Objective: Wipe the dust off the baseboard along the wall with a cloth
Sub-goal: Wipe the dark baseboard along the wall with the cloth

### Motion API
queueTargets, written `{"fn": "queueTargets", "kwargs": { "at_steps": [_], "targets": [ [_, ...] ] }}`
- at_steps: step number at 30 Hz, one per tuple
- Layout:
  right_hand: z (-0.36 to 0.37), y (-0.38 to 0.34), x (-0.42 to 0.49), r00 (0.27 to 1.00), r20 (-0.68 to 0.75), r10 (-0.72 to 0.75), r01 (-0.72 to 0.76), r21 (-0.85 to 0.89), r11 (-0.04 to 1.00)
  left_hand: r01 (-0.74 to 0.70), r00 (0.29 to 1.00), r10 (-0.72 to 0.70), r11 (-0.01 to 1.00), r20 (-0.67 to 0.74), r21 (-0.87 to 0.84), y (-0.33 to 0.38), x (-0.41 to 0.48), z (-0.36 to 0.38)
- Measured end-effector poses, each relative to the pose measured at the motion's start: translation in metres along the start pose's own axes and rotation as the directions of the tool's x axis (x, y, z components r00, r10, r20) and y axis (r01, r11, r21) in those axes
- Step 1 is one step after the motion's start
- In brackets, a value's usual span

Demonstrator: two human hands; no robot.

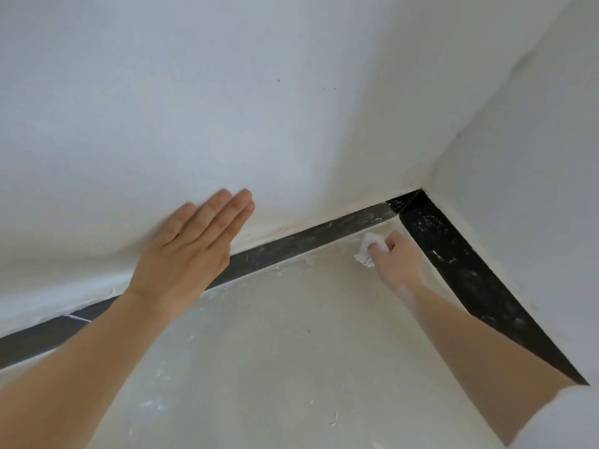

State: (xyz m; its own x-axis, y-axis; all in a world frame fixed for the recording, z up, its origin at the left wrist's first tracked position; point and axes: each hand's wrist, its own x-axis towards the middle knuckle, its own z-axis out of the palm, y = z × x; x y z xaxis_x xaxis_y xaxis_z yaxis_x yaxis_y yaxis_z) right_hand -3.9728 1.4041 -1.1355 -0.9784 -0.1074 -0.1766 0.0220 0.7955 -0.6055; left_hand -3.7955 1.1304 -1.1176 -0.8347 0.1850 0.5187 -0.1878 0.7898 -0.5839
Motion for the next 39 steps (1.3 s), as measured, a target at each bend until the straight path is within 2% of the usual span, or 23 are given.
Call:
{"fn": "queueTargets", "kwargs": {
  "at_steps": [7,12,16,18,21,23,25,27,29,32,36,39],
  "targets": [
    [-0.017,0.014,0.059,0.949,-0.297,0.107,-0.069,0.135,0.988,0.086,0.994,-0.077,0.989,-0.075,0.117,0.015,0.004,0.021],
    [-0.011,0.012,0.085,0.945,-0.302,0.123,-0.074,0.169,0.983,0.101,0.991,-0.089,0.988,-0.103,0.118,0.017,0.003,0.026],
    [0.009,0.006,0.081,0.912,-0.330,0.242,-0.117,0.356,0.927,0.111,0.990,-0.103,0.990,-0.099,0.085,0.018,0.003,0.024],
    [0.017,0.004,0.076,0.890,-0.375,0.260,-0.102,0.391,0.915,0.115,0.990,-0.108,0.991,-0.093,0.068,0.018,0.004,0.024],
    [0.028,0.005,0.058,0.925,-0.347,0.156,-0.027,0.350,0.936,0.130,0.987,-0.126,0.991,-0.095,0.038,0.020,0.004,0.025],
    [0.034,0.007,0.042,0.971,-0.238,0.007,0.067,0.302,0.951,0.134,0.987,-0.131,0.991,-0.096,0.026,0.021,0.005,0.025],
    [0.037,0.013,0.030,0.988,-0.105,-0.116,0.142,0.287,0.947,0.130,0.987,-0.128,0.992,-0.098,0.008,0.020,0.006,0.025],
    [0.032,0.019,0.026,0.987,-0.053,-0.154,0.163,0.291,0.943,0.126,0.987,-0.123,0.992,-0.100,0.018,0.019,0.005,0.026],
    [0.021,0.022,0.033,0.983,-0.155,-0.097,0.139,0.286,0.948,0.125,0.987,-0.121,0.992,-0.110,0.032,0.019,0.005,0.026],
    [0.010,0.023,0.062,0.914,-0.382,0.133,0.025,0.383,0.923,0.125,0.986,-0.120,0.992,-0.116,0.031,0.019,0.004,0.026],
    [0.019,0.001,0.079,0.873,-0.383,0.304,-0.017,0.598,0.802,0.130,0.987,-0.127,0.991,-0.100,0.020,0.020,0.004,0.026],
    [0.037,-0.013,0.061,0.876,-0.387,0.289,0.028,0.638,0.769,0.131,0.988,-0.127,0.991,-0.090,0.038,0.021,0.003,0.025]
  ]
}}
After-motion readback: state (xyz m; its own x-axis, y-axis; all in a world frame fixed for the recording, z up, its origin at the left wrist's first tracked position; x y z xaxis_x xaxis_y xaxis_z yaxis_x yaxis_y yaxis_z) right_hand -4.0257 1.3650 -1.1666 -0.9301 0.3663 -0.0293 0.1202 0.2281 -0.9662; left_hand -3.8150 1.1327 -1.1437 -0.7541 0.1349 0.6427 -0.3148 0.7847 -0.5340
